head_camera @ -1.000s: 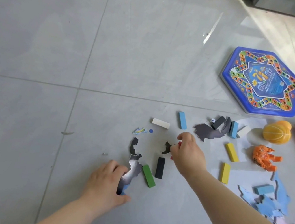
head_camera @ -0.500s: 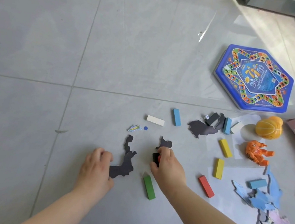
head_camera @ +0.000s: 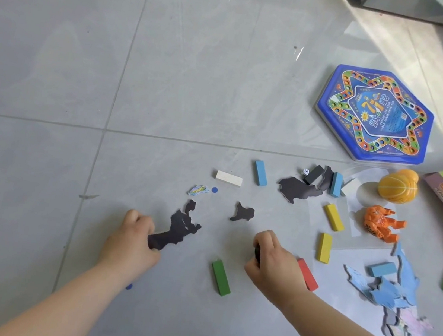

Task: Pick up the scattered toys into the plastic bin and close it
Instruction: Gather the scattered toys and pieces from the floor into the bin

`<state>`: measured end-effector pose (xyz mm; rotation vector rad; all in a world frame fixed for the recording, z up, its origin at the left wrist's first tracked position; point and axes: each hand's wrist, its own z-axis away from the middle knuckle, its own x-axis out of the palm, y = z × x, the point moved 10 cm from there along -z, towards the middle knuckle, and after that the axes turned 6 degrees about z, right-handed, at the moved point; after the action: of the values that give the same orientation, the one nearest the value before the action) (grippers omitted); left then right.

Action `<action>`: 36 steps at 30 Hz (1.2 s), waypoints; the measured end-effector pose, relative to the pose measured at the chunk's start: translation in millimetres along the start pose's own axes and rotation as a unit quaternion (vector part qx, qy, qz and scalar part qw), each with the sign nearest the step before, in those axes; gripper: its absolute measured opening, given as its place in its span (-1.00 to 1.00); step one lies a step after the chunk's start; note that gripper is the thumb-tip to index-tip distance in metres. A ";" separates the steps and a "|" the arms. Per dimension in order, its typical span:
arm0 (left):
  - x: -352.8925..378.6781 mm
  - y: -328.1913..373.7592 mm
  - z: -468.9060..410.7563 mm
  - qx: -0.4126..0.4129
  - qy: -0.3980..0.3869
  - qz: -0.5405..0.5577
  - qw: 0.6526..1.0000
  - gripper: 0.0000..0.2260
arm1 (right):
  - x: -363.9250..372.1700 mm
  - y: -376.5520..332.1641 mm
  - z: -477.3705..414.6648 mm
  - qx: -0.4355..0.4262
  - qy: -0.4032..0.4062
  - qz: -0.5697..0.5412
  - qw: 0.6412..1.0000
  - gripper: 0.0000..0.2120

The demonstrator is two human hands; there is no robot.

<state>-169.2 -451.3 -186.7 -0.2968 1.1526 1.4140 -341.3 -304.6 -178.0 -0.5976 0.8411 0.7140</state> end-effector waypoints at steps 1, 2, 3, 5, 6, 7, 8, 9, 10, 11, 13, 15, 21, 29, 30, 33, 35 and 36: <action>-4.1 -2.1 -2.8 -0.009 0.015 0.045 0.999 -0.68 | 0.7 -2.0 1.4 -0.004 0.003 -0.006 1.000 -0.90; -9.9 -2.0 -6.3 -0.016 0.033 0.090 0.995 -0.68 | 5.3 -4.4 2.2 -0.011 0.002 -0.010 1.000 -0.91; -14.7 -0.5 -10.2 -0.022 0.046 0.125 0.991 -0.70 | 8.7 -9.5 4.1 -0.019 -0.007 -0.011 1.000 -0.93; -18.7 10.0 -18.6 -0.020 0.043 0.165 0.985 -0.73 | 21.6 -19.8 7.2 -0.033 -0.014 -0.008 0.999 -0.90; -19.2 17.9 -22.8 -0.013 0.037 0.176 0.984 -0.73 | 23.1 -26.2 8.1 -0.050 0.007 0.002 0.999 -0.89; -18.4 26.0 -26.9 -0.003 0.030 0.186 0.982 -0.73 | 20.0 -31.8 8.5 -0.062 0.039 0.023 0.997 -0.87; -17.3 34.9 -30.2 0.008 0.022 0.194 0.981 -0.74 | 17.3 -37.7 9.7 -0.072 0.061 0.041 0.995 -0.82; -14.7 42.0 -33.3 0.018 0.012 0.198 0.980 -0.76 | 23.8 -39.8 9.7 -0.067 0.036 0.035 0.996 -0.78; -12.0 48.5 -35.9 0.026 0.003 0.192 0.981 -0.77 | 34.4 -39.9 10.3 -0.060 -0.009 0.012 0.998 -0.74; -7.4 52.3 -37.9 0.030 -0.007 0.173 0.984 -0.74 | 44.8 -39.8 11.2 -0.048 -0.064 0.007 0.997 -0.69; 2.2 53.1 -39.5 0.023 -0.022 0.120 0.992 -0.66 | 45.7 -39.9 9.5 -0.040 -0.079 0.014 0.996 -0.63; 8.1 47.9 -39.7 0.003 -0.023 0.088 0.996 -0.63 | 46.3 -40.1 5.9 -0.027 -0.079 0.023 0.996 -0.64; 20.7 42.0 -37.0 -0.015 -0.047 0.066 0.997 -0.74 | 39.7 -29.6 -9.2 0.011 -0.106 0.000 0.994 -0.80; 26.6 48.7 -32.7 0.045 -0.064 -0.021 0.997 -0.87 | -76.2 17.9 -68.3 0.134 0.125 -0.143 0.973 -0.77; 25.1 48.8 -32.1 0.051 -0.063 -0.013 0.997 -0.85 | -85.6 20.8 -76.6 0.140 0.134 -0.138 0.971 -0.76; 6.1 45.3 -33.2 0.034 -0.031 0.038 0.998 -0.84 | -92.5 26.6 -98.9 0.157 0.117 -0.120 0.973 -0.82; -17.4 44.6 -38.3 0.018 0.026 0.073 0.997 -0.85 | -86.3 27.6 -108.7 0.168 0.074 -0.089 0.979 -0.83; -28.3 47.5 -42.4 0.019 0.052 0.080 0.995 -0.86 | -81.7 27.5 -111.5 0.171 0.049 -0.074 0.981 -0.76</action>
<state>-222.1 -490.3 -163.8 -0.2579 1.3112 1.5299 -450.7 -393.5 -175.4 -0.3822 0.9752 0.3936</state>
